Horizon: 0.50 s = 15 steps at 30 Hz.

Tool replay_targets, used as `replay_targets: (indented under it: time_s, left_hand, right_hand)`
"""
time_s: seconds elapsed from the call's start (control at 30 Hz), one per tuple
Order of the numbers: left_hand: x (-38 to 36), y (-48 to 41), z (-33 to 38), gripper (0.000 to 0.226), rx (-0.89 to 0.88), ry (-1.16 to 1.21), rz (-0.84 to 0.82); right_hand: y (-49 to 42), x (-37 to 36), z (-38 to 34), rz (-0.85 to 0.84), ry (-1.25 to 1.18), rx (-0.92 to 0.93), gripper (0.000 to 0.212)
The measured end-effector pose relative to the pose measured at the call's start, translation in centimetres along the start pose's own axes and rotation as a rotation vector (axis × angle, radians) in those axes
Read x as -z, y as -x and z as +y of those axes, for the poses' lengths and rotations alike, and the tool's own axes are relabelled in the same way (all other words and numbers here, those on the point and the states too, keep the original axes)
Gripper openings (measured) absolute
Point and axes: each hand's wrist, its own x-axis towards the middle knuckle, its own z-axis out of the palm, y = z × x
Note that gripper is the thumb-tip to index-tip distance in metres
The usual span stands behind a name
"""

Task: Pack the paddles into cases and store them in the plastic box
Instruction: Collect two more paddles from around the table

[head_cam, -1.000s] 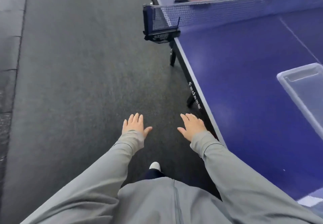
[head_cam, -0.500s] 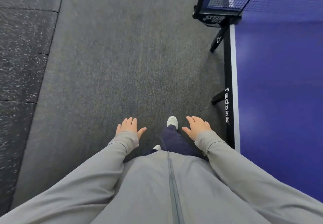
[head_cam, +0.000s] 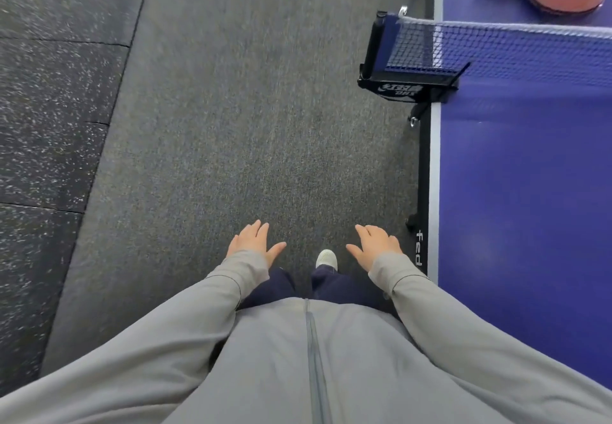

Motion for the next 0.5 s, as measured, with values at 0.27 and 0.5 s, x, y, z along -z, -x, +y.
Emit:
replay_targets:
  time_s: [0.27,0.5]
  left_hand:
    - [4.0,-4.1,-1.0,0.071,-0.020,-0.018,0.052]
    - [7.6,-8.9,-6.2,0.071,-0.008,-0.020,0.030]
  right_hand:
    - [-3.1,2.9,-0.5,-0.008,-0.037,-0.073,0.058]
    - [-6.7,5.5,-5.7,-0.040,-0.044,-0.123,0.059]
